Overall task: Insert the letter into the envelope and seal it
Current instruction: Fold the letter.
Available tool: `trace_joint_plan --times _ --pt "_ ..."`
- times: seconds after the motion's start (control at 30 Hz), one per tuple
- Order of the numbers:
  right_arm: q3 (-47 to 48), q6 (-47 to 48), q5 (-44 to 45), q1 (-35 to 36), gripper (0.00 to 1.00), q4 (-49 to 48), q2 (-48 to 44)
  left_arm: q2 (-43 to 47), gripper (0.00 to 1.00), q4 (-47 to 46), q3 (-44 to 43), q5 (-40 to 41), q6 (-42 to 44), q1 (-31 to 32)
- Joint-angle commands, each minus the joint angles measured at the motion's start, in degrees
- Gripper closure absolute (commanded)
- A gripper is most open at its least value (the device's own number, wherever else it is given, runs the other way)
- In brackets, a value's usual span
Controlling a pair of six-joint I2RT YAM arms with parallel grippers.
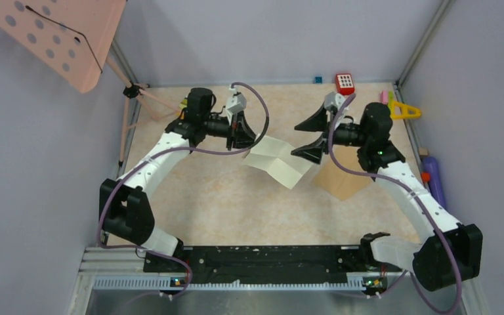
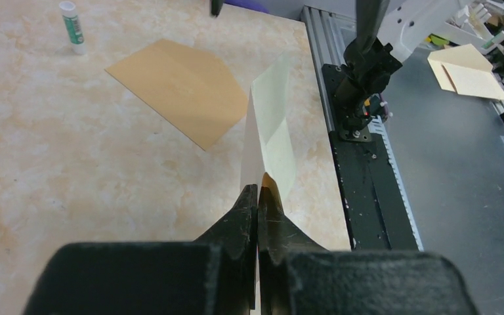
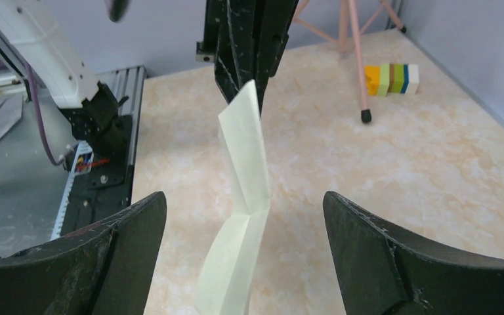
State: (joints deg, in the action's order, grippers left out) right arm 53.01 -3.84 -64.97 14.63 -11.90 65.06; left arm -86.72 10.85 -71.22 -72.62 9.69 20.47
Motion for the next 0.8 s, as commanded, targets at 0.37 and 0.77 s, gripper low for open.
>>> trace_joint_plan --times 0.37,0.77 --pt "0.26 14.73 6.01 5.35 0.27 11.03 5.25 1.42 1.00 14.50 -2.71 1.52 16.40 2.91" --pt "-1.28 15.97 5.46 6.60 0.44 12.61 5.34 1.47 1.00 14.33 -2.78 1.70 16.16 2.99"
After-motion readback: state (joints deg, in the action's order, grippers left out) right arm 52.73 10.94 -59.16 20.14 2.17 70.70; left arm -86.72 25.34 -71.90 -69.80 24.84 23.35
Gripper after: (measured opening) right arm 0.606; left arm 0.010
